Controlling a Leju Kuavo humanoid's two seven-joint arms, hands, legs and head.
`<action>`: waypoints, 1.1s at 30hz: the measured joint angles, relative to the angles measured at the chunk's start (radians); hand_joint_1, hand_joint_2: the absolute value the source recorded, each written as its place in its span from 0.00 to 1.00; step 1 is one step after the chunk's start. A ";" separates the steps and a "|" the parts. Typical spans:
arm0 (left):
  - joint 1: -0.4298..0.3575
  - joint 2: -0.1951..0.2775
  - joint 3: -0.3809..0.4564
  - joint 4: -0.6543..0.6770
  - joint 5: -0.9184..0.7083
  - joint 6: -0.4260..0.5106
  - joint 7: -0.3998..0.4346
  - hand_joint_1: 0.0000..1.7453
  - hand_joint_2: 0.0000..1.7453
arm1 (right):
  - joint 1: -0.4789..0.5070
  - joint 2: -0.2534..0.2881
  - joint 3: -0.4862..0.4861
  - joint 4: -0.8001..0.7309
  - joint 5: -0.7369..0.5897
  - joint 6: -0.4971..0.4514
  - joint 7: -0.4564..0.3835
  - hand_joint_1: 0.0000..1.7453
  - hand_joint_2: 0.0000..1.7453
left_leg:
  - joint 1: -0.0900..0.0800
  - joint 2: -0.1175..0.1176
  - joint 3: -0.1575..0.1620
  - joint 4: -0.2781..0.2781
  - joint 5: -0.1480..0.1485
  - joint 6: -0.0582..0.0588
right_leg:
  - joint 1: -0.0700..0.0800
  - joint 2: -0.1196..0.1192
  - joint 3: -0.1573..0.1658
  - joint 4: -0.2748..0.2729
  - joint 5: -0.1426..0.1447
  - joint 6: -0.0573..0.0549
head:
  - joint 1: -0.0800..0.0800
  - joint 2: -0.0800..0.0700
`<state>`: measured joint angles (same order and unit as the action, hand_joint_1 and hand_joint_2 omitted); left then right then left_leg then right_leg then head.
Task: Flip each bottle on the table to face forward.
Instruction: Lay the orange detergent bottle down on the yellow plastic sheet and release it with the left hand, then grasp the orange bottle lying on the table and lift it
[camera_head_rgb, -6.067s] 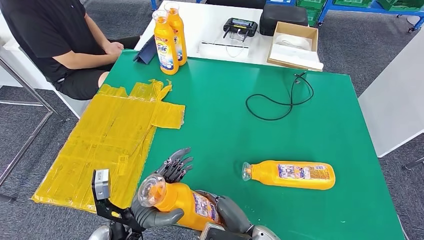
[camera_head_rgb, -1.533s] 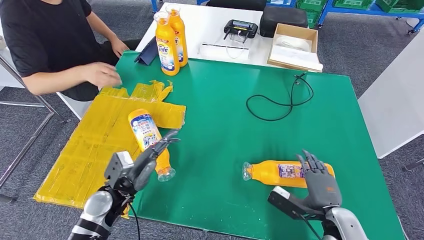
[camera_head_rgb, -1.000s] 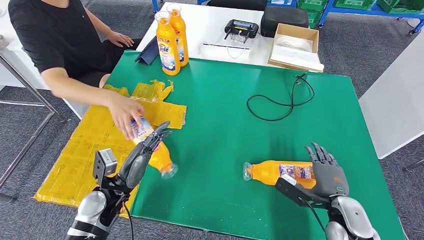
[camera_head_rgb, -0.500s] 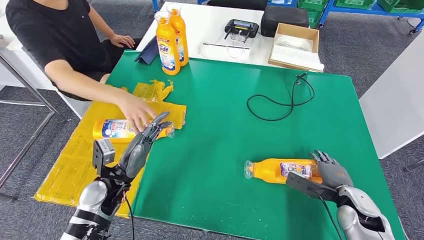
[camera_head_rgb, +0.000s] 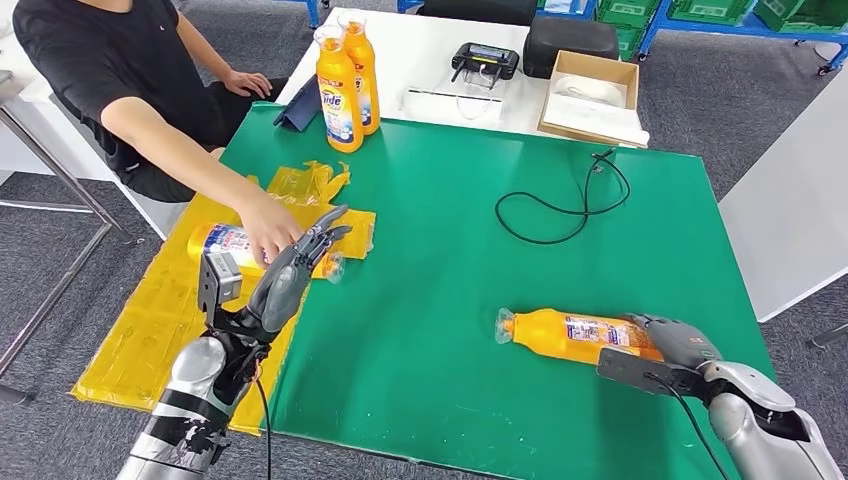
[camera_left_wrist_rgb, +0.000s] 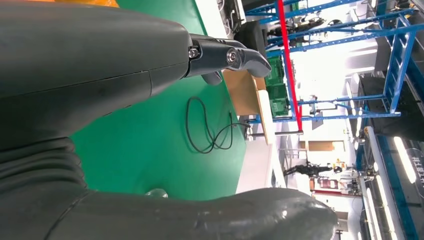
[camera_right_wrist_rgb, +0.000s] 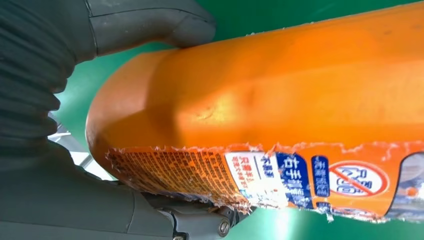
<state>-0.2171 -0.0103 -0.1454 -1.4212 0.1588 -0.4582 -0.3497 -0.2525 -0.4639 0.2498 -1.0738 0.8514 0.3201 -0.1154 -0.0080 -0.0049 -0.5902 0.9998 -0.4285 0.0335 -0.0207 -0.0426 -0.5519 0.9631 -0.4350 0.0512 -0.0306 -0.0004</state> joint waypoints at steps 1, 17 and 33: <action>-0.001 0.000 0.000 0.003 0.000 0.000 0.000 0.00 0.00 | 0.000 -0.003 0.002 0.001 -0.001 0.000 0.000 1.00 1.00 | 0.000 0.000 0.000 0.000 0.000 0.000 | 0.000 0.000 0.000 0.000 0.000 0.000 | 0.000 0.000; -0.004 -0.005 -0.012 0.025 0.022 -0.006 0.001 0.00 0.00 | 0.020 -0.036 0.036 -0.022 -0.030 -0.001 0.016 1.00 1.00 | 0.000 0.001 0.004 0.000 0.000 0.000 | 0.000 0.000 0.003 0.000 0.000 0.000 | 0.000 0.000; 0.170 -0.066 0.011 -0.117 0.089 0.013 0.096 0.00 0.75 | 0.299 0.385 -0.138 -0.453 -0.388 -0.255 0.040 1.00 1.00 | 0.004 0.003 -0.003 -0.001 -0.001 -0.004 | 0.004 0.002 0.005 0.002 -0.002 -0.003 | -0.001 0.000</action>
<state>-0.0468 -0.0762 -0.1348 -1.5384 0.2482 -0.4448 -0.2538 0.0465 -0.0789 0.1116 -1.5265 0.4637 0.0648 -0.0758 -0.0039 -0.0016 -0.5933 0.9989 -0.4295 0.0297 -0.0164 -0.0407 -0.5467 0.9649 -0.4368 0.0483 -0.0317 -0.0004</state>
